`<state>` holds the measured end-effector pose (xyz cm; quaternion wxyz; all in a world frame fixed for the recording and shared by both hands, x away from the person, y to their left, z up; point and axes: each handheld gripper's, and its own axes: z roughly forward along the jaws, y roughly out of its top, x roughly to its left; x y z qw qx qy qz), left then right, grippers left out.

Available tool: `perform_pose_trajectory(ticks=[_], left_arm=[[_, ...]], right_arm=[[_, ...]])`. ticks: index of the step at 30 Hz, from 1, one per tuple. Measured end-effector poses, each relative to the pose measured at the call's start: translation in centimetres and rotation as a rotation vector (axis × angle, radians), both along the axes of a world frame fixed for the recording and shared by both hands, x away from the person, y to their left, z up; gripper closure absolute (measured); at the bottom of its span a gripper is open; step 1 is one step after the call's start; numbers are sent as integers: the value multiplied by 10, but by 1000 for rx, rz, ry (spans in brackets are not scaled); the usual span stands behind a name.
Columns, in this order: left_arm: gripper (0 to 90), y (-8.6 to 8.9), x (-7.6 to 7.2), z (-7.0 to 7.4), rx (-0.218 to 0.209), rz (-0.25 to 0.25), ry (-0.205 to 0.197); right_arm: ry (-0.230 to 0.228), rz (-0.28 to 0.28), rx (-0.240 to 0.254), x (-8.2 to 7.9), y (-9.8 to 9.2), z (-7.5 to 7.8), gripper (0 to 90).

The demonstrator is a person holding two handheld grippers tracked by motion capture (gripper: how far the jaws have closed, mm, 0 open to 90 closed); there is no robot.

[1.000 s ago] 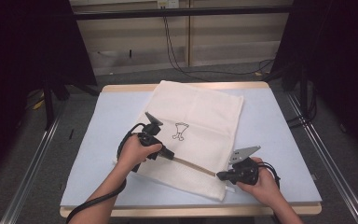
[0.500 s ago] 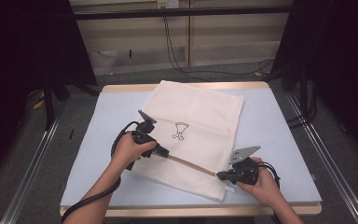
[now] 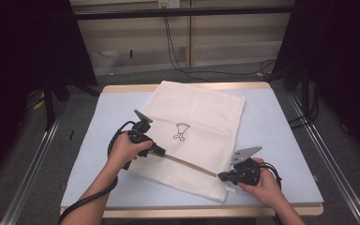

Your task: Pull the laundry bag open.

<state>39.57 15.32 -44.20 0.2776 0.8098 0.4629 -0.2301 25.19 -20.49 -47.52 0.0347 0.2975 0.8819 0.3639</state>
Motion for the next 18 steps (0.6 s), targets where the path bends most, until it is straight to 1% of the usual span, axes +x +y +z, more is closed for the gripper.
perform_pose_trajectory(ticks=[1, 2, 3, 4, 7, 9, 10, 11, 12, 13, 14, 15, 17, 18], left_arm=[[871, 2, 0, 0, -5, 11, 10], [871, 4, 0, 1, 1, 17, 5], [872, 6, 1, 0, -6, 12, 5], [871, 6, 1, 0, -18, 24, 18], [871, 5, 1, 1, -20, 22, 15], [872, 6, 2, 1, -5, 6, 7], [871, 7, 3, 2, 11, 0, -8], [872, 7, 3, 3, 21, 9, -4], [872, 8, 3, 3, 3, 19, 4], [872, 10, 4, 5, 17, 17, -6], [872, 13, 5, 6, 19, 16, -5], [872, 14, 5, 6, 13, 23, -4], [872, 18, 6, 7, 16, 35, -3], [872, 21, 7, 6, 21, 29, -8]], right_arm=[[2, 2, 1, 0, 0, 0, 900], [2, 2, 0, 0, 0, 0, 900], [2, 6, 1, 0, 0, 0, 900], [-1, 4, 1, 0, 0, 0, 900], [-2, 5, 0, 0, 0, 0, 900], [-3, 1, -2, 0, 0, 0, 900], [-4, 4, -1, 0, 0, 0, 900], [-3, 3, -2, 0, 0, 0, 900], [-2, 3, 0, 0, 0, 0, 900], [1, 0, 1, 0, 0, 0, 900], [0, -1, 1, 0, 0, 0, 900], [1, 0, 0, 0, 0, 0, 900], [3, 7, 1, 0, 0, 0, 900], [3, 2, 0, 0, 0, 0, 900]])
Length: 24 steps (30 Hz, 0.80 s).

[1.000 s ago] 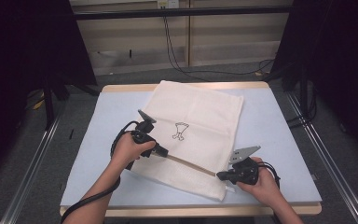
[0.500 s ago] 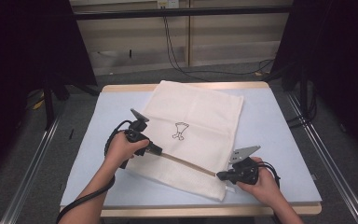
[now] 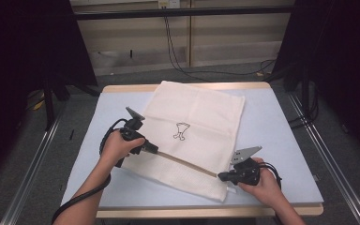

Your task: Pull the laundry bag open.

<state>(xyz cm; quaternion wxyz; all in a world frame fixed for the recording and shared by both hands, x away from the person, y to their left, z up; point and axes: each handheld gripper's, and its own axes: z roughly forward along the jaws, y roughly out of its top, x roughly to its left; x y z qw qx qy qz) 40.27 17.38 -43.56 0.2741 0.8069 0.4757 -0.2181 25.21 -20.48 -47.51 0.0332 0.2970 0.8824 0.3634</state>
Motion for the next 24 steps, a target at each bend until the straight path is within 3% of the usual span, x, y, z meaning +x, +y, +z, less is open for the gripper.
perform_pose_trajectory(ticks=[3, 5, 6, 9, 14, 15, 16, 17, 18, 19, 20, 24], left_arm=[[871, 2, 0, 0, -4, 41, 2], [871, 5, 1, 0, -28, 16, 17], [872, 5, 1, 0, -3, 17, -1], [871, 6, 3, 1, -17, 4, 6], [871, 12, 5, 4, 8, 20, -12], [871, 14, 5, 4, 1, 27, -10], [871, 14, 4, 4, -10, 76, -5], [871, 19, 7, 3, -3, 26, -5], [871, 20, 6, 3, -7, 42, -3], [871, 23, 7, 3, -19, 27, -1], [871, 23, 7, 2, 0, 33, -15], [871, 23, 7, 2, -8, 20, -11]], right_arm=[[1, 0, 1, 0, 0, 0, 900], [-1, 5, 1, 0, 0, 0, 900], [0, 3, -1, 0, 0, 0, 900], [-4, 1, 0, 0, 0, 0, 900], [-7, 0, 2, 0, 0, 0, 900], [-5, -1, 1, 0, 0, 0, 900], [-5, 0, 1, 0, 0, 0, 900], [-6, 0, 1, 1, 0, 0, 900], [-4, 1, 5, 1, 0, 0, 900], [-5, -1, 3, 1, 0, 0, 900], [-5, 1, 3, 1, 0, 0, 900], [-3, 1, 2, 0, 0, 0, 900]])
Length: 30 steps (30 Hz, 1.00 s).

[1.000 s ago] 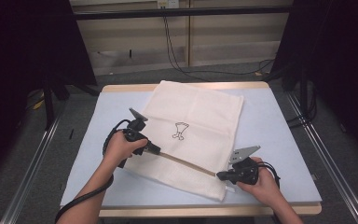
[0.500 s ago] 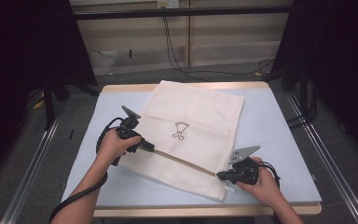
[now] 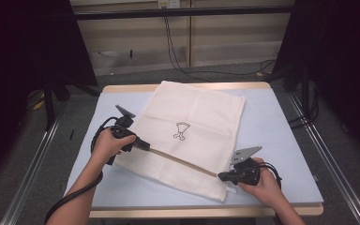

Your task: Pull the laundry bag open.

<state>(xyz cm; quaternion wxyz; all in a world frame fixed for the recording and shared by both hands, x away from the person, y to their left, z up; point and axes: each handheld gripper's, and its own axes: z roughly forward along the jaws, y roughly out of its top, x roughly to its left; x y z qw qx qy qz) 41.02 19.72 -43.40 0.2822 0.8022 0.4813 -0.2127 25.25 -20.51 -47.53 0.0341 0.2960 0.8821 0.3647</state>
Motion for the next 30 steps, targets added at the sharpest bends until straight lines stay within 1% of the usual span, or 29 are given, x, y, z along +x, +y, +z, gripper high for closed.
perform_pose_trajectory(ticks=[3, 4, 5, 6, 7, 8, 9, 10, 11, 12, 14, 16, 17, 18, 19, 20, 22, 23, 25, 27, 28, 30], left_arm=[[870, 0, 1, 0, -3, -2, 2], [871, 0, 1, 1, 11, -3, 0], [871, 1, 2, 1, 24, -6, -11], [870, 1, 1, 0, 13, 9, -7], [871, 2, 2, 0, 1, 11, -2], [871, 2, 1, 0, 6, 22, -5], [871, 4, 2, 0, 16, 5, -11], [870, 4, 2, -1, 16, 17, -17], [870, 5, 2, -1, -4, 12, 2], [871, 6, 3, -2, -9, 0, 7], [870, 6, 3, -2, -12, 3, 5], [870, 6, 4, -2, -11, -8, 3], [870, 6, 4, -2, 13, 2, -9], [870, 7, 4, -2, 24, 7, -17], [871, 10, 5, -2, -4, 8, -2], [871, 10, 5, -1, -9, 27, 1], [870, 15, 7, -2, 0, 15, -7], [870, 15, 6, -2, -1, 35, -4], [870, 18, 7, -3, -15, 24, 1], [870, 18, 7, -3, -13, 20, -10], [869, 19, 8, -4, 3, 14, -16], [869, 22, 8, -5, -8, 4, -14]], right_arm=[[3, -2, -1, 0, 0, 0, 900], [1, -1, 0, 0, 0, 0, 900], [-2, -1, -2, 0, 0, 0, 900], [-2, -1, -1, 0, 0, 0, 900], [0, -1, -1, 0, 0, 0, 900], [-4, -1, 0, 0, 0, 0, 900], [-1, -2, 7, 0, 0, -1, 900], [0, -2, 7, 0, 0, -1, 900], [-1, -1, 7, 0, 0, -1, 900], [0, -2, 5, 0, 0, 0, 900], [-2, 0, 6, 0, 0, -1, 900], [1, -3, 8, 0, 0, -1, 900], [2, -2, 9, 0, 0, -1, 900], [0, -1, 8, 0, 0, -1, 900], [-1, -1, 6, 0, 0, -1, 900], [-2, -3, 3, 0, 0, 0, 900], [-1, -2, 8, 0, 0, -1, 900], [0, -2, 4, 0, 0, 0, 900], [1, 0, 4, 0, 0, 0, 900], [1, -1, 2, 0, 0, 0, 900], [0, -1, 3, 0, 0, 0, 900], [1, -2, 4, 0, 0, 0, 900]])
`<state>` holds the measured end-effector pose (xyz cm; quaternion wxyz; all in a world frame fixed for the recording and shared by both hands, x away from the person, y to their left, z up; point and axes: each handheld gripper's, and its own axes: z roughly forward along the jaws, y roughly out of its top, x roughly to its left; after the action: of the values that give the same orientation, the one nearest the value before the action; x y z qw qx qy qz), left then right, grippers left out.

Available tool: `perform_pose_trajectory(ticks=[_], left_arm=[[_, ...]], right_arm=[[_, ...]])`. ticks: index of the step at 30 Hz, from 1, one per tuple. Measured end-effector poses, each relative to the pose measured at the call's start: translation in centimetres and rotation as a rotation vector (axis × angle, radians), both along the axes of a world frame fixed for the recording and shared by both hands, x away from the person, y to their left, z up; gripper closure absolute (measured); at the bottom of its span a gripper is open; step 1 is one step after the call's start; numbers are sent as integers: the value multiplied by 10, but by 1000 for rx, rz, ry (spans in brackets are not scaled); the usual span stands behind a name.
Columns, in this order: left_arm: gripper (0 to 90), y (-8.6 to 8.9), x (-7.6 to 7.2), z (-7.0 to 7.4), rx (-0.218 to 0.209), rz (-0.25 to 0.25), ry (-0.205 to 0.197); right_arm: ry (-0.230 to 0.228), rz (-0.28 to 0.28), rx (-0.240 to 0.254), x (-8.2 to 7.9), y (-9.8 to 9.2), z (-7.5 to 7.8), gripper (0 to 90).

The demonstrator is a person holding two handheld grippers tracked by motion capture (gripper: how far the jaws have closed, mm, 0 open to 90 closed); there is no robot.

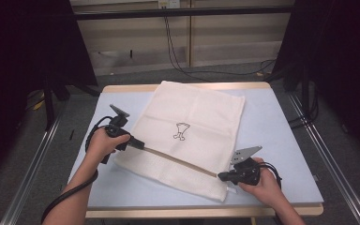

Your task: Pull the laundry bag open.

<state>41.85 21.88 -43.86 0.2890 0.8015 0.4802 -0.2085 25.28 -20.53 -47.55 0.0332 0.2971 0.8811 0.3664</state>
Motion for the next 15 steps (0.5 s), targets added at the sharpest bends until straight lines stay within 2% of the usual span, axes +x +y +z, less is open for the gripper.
perform_pose_trajectory(ticks=[1, 5, 6, 7, 8, 10, 11, 12, 13, 15], left_arm=[[869, 0, 0, 0, -20, 7, 15], [869, 1, 1, -1, -12, -2, 3], [868, 2, 1, -1, 10, 1, -10], [868, 4, 2, -1, -11, -2, 4], [869, 4, 2, 0, -1, 17, -2], [868, 7, 1, 0, -11, 23, -1], [867, 9, 2, -1, -15, 8, -2], [868, 9, 1, 0, 0, 16, -7], [867, 11, 2, -1, -5, 8, -7], [867, 11, 2, -2, -18, 24, -4]], right_arm=[[-2, 0, -1, 0, 0, 0, 900], [5, -4, 6, 0, 0, 0, 900], [3, -1, 6, 0, 0, 0, 900], [3, -2, 6, 0, 0, 0, 900], [1, -3, 4, 0, 0, 0, 900], [4, -2, 4, 0, 0, 0, 900], [5, -1, 6, 0, 0, 0, 900], [5, 0, 6, 0, 0, 0, 900], [5, -1, 7, 0, 0, 0, 900], [7, 1, 8, 0, -1, 0, 900]])
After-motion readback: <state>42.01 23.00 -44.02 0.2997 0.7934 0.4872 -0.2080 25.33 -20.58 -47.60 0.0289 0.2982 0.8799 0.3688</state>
